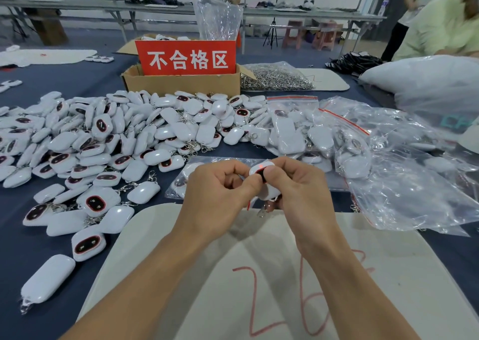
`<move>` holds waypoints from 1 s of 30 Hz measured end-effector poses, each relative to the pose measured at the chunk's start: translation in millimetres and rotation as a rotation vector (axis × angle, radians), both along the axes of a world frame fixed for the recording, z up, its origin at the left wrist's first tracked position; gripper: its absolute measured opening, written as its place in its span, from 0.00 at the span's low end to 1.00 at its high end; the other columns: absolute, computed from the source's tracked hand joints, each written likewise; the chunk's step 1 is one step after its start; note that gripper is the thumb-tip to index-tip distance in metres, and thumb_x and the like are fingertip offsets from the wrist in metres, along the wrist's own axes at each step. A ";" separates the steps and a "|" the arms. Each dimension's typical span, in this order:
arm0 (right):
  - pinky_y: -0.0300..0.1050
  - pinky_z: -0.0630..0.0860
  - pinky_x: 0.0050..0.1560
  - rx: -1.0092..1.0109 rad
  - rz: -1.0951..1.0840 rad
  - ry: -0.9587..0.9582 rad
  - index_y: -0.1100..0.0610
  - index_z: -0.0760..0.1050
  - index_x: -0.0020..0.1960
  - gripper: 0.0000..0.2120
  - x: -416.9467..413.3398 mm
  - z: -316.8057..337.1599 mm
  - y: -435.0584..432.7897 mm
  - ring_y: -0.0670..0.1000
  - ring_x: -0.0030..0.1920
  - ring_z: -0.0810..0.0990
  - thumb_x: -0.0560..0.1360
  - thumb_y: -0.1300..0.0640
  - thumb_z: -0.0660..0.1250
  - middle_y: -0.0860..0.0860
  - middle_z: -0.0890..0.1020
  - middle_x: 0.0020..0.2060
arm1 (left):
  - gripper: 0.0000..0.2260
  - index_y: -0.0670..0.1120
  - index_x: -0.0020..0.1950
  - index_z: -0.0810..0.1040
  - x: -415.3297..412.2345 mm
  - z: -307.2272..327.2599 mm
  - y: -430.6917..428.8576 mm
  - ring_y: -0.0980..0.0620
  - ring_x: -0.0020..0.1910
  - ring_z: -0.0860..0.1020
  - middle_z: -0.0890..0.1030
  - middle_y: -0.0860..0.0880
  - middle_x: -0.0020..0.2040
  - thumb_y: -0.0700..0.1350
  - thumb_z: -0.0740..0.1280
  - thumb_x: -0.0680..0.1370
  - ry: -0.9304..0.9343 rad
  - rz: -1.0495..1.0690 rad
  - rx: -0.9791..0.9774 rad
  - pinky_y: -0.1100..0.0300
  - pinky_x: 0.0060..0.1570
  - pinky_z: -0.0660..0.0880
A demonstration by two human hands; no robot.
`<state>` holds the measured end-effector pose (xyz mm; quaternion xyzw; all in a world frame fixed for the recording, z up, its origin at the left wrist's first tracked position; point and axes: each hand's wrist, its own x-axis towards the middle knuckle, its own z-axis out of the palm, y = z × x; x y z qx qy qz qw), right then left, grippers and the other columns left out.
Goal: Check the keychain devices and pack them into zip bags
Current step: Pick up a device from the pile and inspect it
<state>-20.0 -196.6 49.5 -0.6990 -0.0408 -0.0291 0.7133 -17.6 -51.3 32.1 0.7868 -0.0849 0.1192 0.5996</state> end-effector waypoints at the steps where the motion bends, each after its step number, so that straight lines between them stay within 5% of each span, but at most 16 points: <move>1: 0.47 0.76 0.35 0.008 0.011 -0.008 0.55 0.84 0.41 0.08 -0.4 0.9 -0.3 0.49 0.35 0.80 0.76 0.60 0.67 0.58 0.85 0.37 | 0.09 0.54 0.37 0.85 0.2 0.1 -0.8 0.56 0.24 0.70 0.81 0.49 0.27 0.56 0.70 0.71 0.008 -0.003 -0.014 0.65 0.26 0.67; 8: 0.30 0.68 0.28 0.008 0.074 -0.015 0.55 0.83 0.40 0.12 -2.9 -3.6 1.7 0.42 0.29 0.75 0.63 0.63 0.63 0.49 0.80 0.29 | 0.13 0.46 0.34 0.82 7.8 -1.8 -2.1 0.53 0.23 0.68 0.77 0.49 0.24 0.56 0.70 0.64 0.058 0.038 -0.082 0.63 0.26 0.64; 16: 0.33 0.70 0.29 0.047 0.144 -0.030 0.55 0.85 0.44 0.18 0.3 -5.0 0.5 0.45 0.27 0.75 0.61 0.70 0.64 0.52 0.83 0.31 | 0.11 0.47 0.37 0.82 7.9 -3.2 3.3 0.51 0.25 0.70 0.75 0.49 0.25 0.53 0.74 0.72 0.051 0.028 -0.117 0.61 0.27 0.67; 21: 0.37 0.71 0.31 0.051 0.129 -0.012 0.56 0.85 0.45 0.18 1.6 -3.4 -1.5 0.50 0.30 0.75 0.60 0.68 0.65 0.54 0.84 0.32 | 0.16 0.47 0.40 0.84 4.6 -0.7 2.3 0.49 0.27 0.70 0.77 0.44 0.27 0.61 0.74 0.71 0.017 -0.005 -0.096 0.50 0.30 0.72; 26: 0.46 0.78 0.40 -0.167 -0.031 -0.165 0.49 0.85 0.46 0.16 1.4 -2.4 -3.8 0.51 0.37 0.82 0.68 0.65 0.65 0.49 0.87 0.39 | 0.08 0.56 0.47 0.85 3.1 1.6 1.8 0.47 0.27 0.75 0.80 0.44 0.31 0.56 0.77 0.72 -0.088 0.086 -0.042 0.55 0.28 0.72; 30: 0.30 0.70 0.43 -0.430 -0.222 -0.374 0.46 0.86 0.46 0.22 -0.4 -4.1 -4.6 0.40 0.40 0.80 0.70 0.72 0.66 0.38 0.85 0.39 | 0.13 0.62 0.50 0.85 1.9 -1.6 1.6 0.57 0.30 0.77 0.84 0.55 0.36 0.46 0.78 0.71 -0.152 0.099 0.032 0.65 0.31 0.74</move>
